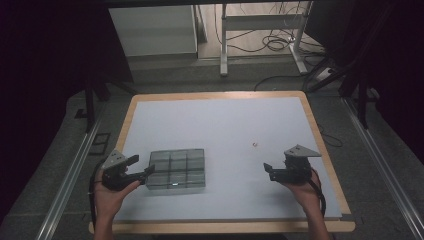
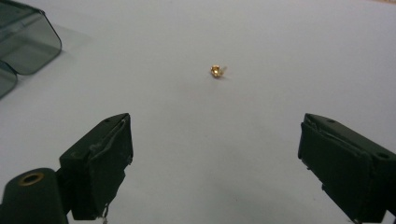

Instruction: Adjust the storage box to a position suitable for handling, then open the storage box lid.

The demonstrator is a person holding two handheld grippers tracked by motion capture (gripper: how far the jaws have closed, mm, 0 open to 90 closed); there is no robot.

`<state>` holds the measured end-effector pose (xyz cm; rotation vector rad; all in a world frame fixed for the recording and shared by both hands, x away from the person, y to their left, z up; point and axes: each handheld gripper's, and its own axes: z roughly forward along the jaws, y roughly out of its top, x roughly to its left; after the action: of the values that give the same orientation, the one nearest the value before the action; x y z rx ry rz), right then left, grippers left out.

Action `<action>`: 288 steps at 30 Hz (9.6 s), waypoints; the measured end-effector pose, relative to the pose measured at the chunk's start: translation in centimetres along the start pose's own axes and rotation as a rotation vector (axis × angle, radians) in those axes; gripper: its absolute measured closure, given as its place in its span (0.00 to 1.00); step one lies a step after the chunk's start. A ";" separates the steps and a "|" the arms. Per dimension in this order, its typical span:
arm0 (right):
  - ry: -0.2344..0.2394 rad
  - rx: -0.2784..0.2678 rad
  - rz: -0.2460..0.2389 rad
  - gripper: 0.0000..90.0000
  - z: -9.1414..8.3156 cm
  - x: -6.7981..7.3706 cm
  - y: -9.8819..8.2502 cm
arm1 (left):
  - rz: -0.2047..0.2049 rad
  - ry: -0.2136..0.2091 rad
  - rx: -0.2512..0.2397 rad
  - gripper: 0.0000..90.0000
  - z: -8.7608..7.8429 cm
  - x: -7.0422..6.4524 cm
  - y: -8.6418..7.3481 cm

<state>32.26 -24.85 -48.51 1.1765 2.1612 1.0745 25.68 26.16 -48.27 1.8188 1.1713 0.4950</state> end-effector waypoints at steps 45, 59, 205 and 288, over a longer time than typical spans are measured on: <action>-0.039 0.067 -0.001 0.11 0.9 -0.1 -0.6 | -0.113 0.046 0.166 1.00 1.4 3.4 -3.0; -0.044 0.088 -0.013 0.11 1.4 0.2 -0.6 | -0.118 0.009 0.221 1.00 2.4 3.4 -3.7; -0.062 0.131 -0.026 0.11 2.3 0.8 -0.9 | 0.030 -0.123 0.176 0.99 6.0 -3.4 -0.3; -0.044 0.119 -0.041 0.11 2.6 1.4 -0.3 | 0.021 -0.246 0.208 1.00 3.8 -5.7 -2.3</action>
<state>33.15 -22.70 -50.36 1.1911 2.2316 0.9055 24.50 19.83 -51.50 2.0057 1.0654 0.1584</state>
